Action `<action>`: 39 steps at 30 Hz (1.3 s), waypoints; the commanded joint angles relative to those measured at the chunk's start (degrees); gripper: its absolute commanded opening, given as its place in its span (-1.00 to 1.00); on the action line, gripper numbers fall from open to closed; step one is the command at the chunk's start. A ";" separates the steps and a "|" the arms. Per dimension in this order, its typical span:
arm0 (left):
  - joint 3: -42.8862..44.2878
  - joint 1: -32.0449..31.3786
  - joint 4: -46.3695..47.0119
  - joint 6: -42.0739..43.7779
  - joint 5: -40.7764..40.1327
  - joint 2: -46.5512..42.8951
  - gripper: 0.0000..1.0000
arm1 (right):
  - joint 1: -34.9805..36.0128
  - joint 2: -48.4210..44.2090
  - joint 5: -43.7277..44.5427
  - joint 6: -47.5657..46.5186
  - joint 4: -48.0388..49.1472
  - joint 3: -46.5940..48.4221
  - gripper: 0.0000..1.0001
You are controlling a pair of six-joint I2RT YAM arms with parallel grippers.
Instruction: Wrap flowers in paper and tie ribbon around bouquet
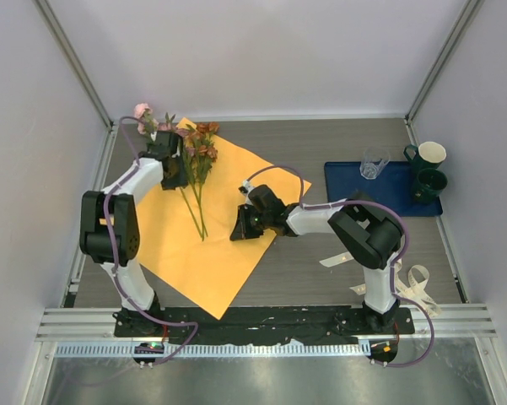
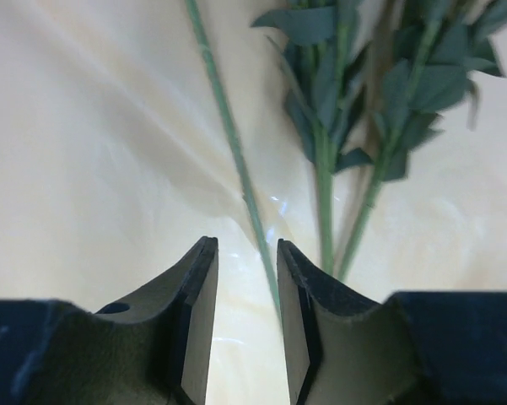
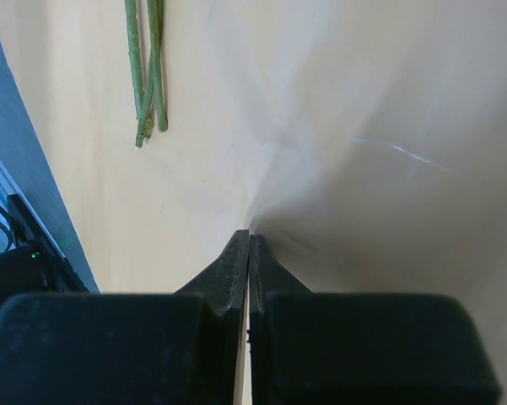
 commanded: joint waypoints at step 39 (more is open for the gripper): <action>-18.94 -9.63 -4.08 -9.85 9.74 -11.45 -0.88 | -2.82 -2.39 6.35 -5.92 -8.86 -1.41 -1.00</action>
